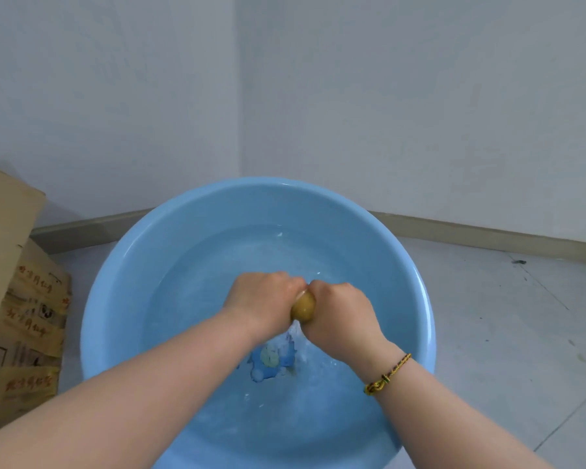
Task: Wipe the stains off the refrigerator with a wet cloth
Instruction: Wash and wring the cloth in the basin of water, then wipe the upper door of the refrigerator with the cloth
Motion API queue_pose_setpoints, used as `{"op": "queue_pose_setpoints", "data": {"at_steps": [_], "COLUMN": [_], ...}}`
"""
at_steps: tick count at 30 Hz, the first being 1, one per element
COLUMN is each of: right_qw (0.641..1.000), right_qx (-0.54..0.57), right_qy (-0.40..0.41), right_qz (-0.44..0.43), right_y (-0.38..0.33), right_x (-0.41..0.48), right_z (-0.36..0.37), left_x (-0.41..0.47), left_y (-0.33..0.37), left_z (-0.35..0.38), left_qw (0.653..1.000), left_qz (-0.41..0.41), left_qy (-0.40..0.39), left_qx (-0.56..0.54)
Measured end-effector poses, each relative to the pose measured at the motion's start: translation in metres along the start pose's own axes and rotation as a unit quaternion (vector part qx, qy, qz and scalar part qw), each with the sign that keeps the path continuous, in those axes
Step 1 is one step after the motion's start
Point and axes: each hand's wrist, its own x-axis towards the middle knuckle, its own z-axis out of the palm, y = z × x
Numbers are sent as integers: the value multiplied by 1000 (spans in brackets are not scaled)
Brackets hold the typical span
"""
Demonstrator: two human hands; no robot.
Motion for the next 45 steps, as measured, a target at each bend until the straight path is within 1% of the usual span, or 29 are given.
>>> {"op": "queue_pose_setpoints", "data": {"at_steps": [1, 2, 3, 4, 6, 7, 10, 11, 13, 15, 16, 17, 18, 19, 20, 21, 23, 24, 26, 28, 29, 31, 32, 35, 36, 38, 41, 42, 45], "right_qw": [999, 995, 991, 989, 986, 987, 992, 994, 996, 993, 990, 984, 970, 947, 915, 876, 796, 767, 739, 744, 746, 731, 723, 710, 722, 759, 796, 801, 793], "right_qx": [43, 83, 109, 123, 140, 135, 109, 97, 85, 110, 132, 164, 212, 281, 364, 450, 580, 617, 650, 643, 640, 655, 664, 678, 665, 628, 591, 584, 588], "right_qy": [18, 38, 51, 58, 69, 65, 50, 47, 33, 16, 32, 71, 118, 154, 147, 105, 16, 8, 38, 59, 63, 67, 72, 106, 115, 110, 86, 90, 129], "right_qz": [23, 41, 52, 58, 57, 58, 44, 33, 0, -28, -29, -22, 2, 39, 90, 137, 175, 176, 170, 172, 173, 179, 177, 160, 150, 132, 100, 93, 93], "right_y": [-3, -7, -11, -13, -15, -15, -14, -15, -16, -11, -8, -6, -6, -5, -7, -10, -17, -19, -21, -20, -20, -22, -26, -40, -45, -58, -88, -99, -127], "right_x": [1, 2, 3, 3, 4, 5, 5, 6, 9, 12, 12, 11, 7, 4, 1, -1, -1, 0, 4, 5, 3, -5, -10, -22, -26, -34, -52, -59, -84], "right_z": [1, 1, 0, -2, -3, -3, 0, -1, -9, -18, -23, -29, -31, -33, -35, -35, -36, -37, -50, -69, -80, -117, -137, -205, -231, -282, -359, -389, -460], "left_x": [1, 4, 6, 3, 1, 1, -3, -2, -2, -7, -9, -10, -12, -12, -13, -14, -15, -17, -18, -21, -24, -25, -27, -34, -37, -43, -51, -54, -64], "left_y": [-5, -10, -15, -17, -22, -23, -20, -22, -26, -29, -31, -33, -35, -35, -35, -34, -26, -20, -7, 5, 11, 23, 29, 47, 52, 60, 64, 65, 75], "left_z": [-3, -4, -3, -10, -3, 2, -4, -1, 0, -6, -6, -8, -7, -8, -10, -11, -19, -24, -38, -52, -62, -96, -118, -193, -222, -281, -371, -405, -483], "left_qw": [999, 994, 977, 976, 961, 959, 981, 985, 990, 980, 972, 960, 951, 939, 926, 914, 895, 887, 875, 871, 876, 891, 893, 886, 873, 829, 775, 752, 681], "left_qz": [15, 50, 93, 101, 120, 116, 83, 55, -9, -62, -86, -108, -126, -141, -150, -152, -134, -117, -90, -81, -79, -70, -61, -34, -39, -62, -79, -75, -41], "left_qy": [25, 91, 183, 186, 249, 258, 175, 166, 124, 135, 144, 158, 166, 181, 197, 205, 215, 220, 223, 219, 212, 193, 190, 166, 149, 107, 87, 68, 9], "left_qx": [21, 34, 53, 45, 0, -4, -17, -16, -65, -133, -166, -202, -231, -257, -284, -315, -368, -388, -420, -432, -426, -404, -403, -432, -463, -545, -621, -652, -732]}}
